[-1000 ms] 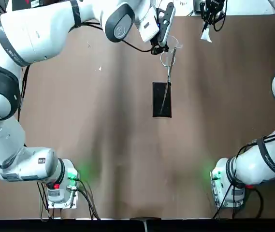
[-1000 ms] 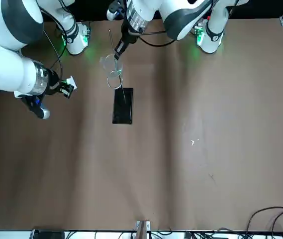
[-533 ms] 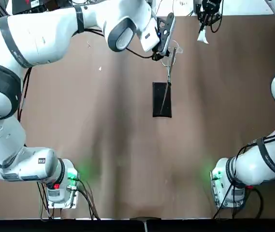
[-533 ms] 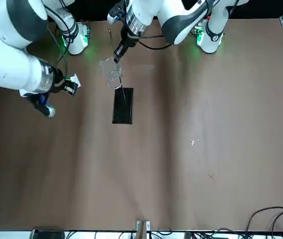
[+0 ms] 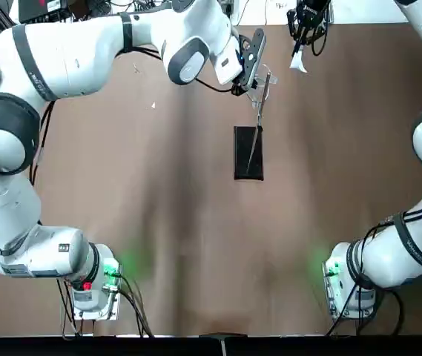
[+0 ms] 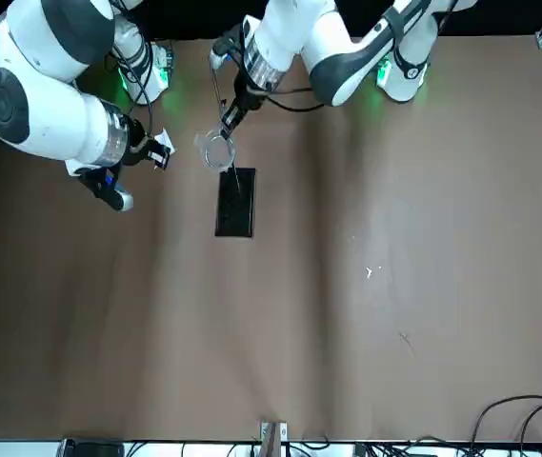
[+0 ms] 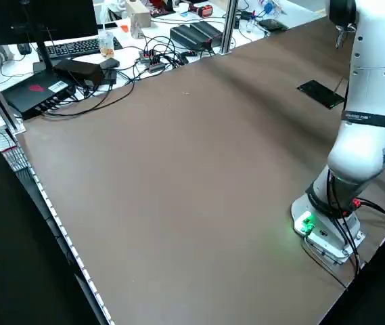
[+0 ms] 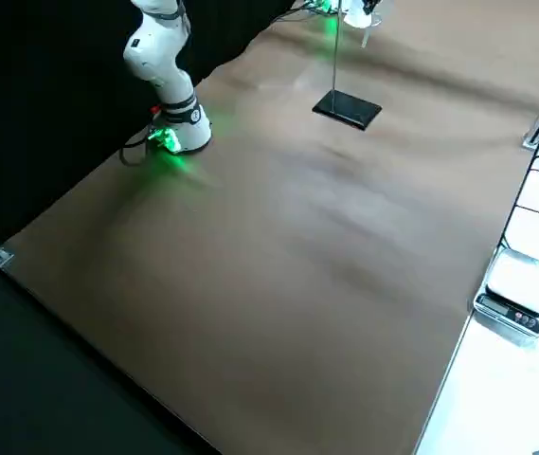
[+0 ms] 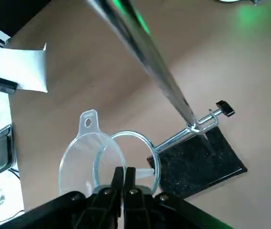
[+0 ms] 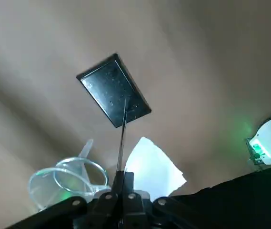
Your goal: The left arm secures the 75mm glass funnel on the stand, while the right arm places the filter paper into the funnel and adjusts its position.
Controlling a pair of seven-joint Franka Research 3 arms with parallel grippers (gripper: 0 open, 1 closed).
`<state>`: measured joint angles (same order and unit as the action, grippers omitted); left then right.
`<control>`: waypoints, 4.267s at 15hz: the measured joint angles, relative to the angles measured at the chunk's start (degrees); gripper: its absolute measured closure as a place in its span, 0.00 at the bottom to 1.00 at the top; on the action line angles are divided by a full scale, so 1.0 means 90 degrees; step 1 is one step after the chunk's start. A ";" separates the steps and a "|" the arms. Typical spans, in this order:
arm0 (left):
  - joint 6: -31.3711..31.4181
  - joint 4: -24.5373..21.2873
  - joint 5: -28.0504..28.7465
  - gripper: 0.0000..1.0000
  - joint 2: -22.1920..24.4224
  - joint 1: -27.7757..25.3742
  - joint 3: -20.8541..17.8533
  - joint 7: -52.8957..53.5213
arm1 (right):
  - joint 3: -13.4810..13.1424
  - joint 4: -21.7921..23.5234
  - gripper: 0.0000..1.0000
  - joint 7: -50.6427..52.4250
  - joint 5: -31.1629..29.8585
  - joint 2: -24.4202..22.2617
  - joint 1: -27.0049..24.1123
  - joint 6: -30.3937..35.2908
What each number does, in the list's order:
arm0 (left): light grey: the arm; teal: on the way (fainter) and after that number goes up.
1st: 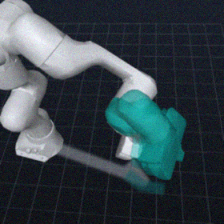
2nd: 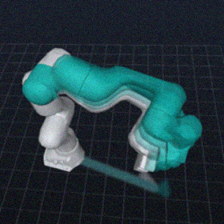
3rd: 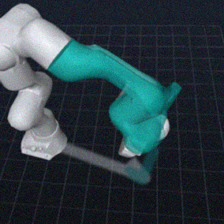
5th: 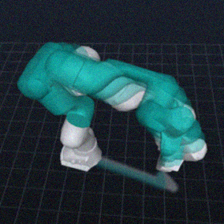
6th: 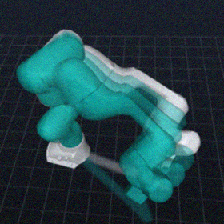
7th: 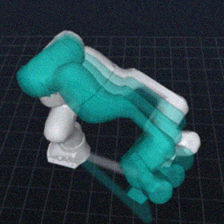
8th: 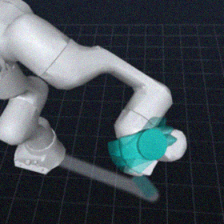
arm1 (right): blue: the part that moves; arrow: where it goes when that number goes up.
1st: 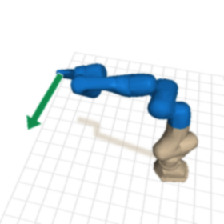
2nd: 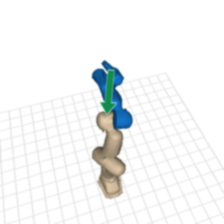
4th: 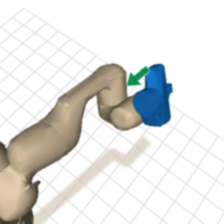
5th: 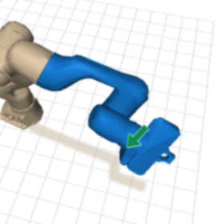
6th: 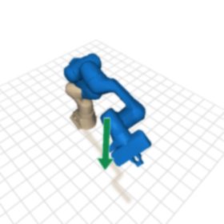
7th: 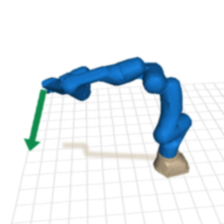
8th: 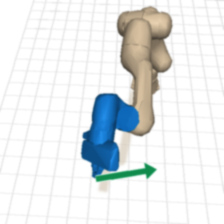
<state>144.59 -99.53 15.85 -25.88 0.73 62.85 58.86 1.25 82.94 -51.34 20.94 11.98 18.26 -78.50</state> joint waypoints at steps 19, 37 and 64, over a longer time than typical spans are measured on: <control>-0.1182 0.0372 0.0165 0.00 -0.0140 -0.0310 -0.0249 -0.0780 | 0.0006 0.0012 0.98 -0.1425 0.0023 0.0058 0.0975 -0.0781; -0.5570 0.1550 0.0247 0.00 0.0409 -0.1338 -0.1570 -0.7494 | -0.0002 0.0015 0.68 -0.1716 -0.0335 0.0476 0.1460 -0.0940; -0.6060 0.1710 0.0306 0.00 0.0921 -0.1585 -0.3675 -0.8399 | -0.0196 -0.0255 0.41 0.4866 -0.1702 -0.0296 -0.1831 -0.0356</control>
<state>90.05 -84.14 18.60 -17.59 -13.54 29.78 -16.73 -0.52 80.65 -7.55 5.62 9.31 1.79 -81.70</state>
